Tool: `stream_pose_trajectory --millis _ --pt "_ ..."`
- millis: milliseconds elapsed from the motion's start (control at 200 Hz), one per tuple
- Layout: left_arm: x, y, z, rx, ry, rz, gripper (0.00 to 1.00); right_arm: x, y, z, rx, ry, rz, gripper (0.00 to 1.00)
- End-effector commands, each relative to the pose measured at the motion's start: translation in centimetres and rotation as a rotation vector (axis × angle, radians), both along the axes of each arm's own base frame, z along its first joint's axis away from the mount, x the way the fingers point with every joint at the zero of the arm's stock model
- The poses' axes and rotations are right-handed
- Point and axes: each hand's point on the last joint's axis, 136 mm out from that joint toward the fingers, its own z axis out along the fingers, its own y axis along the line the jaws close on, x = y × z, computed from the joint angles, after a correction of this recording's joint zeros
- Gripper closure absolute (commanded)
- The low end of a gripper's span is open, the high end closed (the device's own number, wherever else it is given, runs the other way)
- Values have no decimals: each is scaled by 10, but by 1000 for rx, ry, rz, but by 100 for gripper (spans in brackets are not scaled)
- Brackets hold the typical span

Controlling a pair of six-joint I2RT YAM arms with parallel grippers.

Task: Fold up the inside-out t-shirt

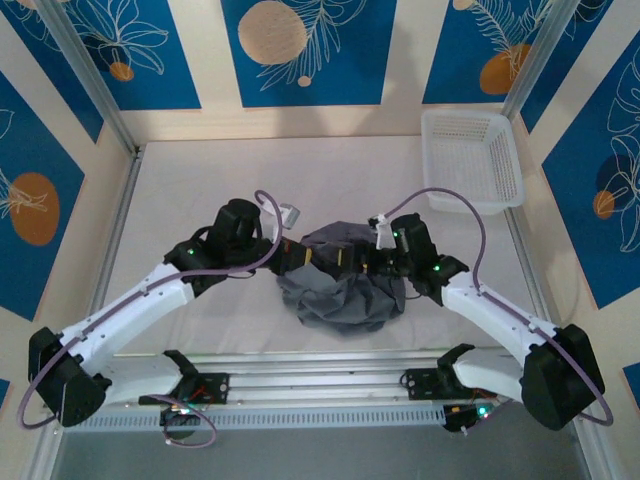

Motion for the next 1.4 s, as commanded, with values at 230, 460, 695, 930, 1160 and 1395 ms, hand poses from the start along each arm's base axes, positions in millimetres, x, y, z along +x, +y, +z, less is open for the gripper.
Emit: stream_pose_trajectory --millis 230,460,695,930,1160,1395 --pt "1 -1 11 -41 -13 1 100 15 6 -10 -85 -122 2 24" --pt "8 21 27 3 -94 87 100 29 -29 -34 -337 -114 -141 91" --pt "28 41 77 -64 -127 122 100 -1 -12 91 -23 -175 -92 100" --pt "33 51 106 -105 -236 186 83 -55 46 147 80 -373 233 100" --pt "22 106 133 -126 -475 400 54 -128 125 92 38 -250 703 77" --pt "35 71 94 -69 -306 276 48 -56 71 99 39 -221 323 34"
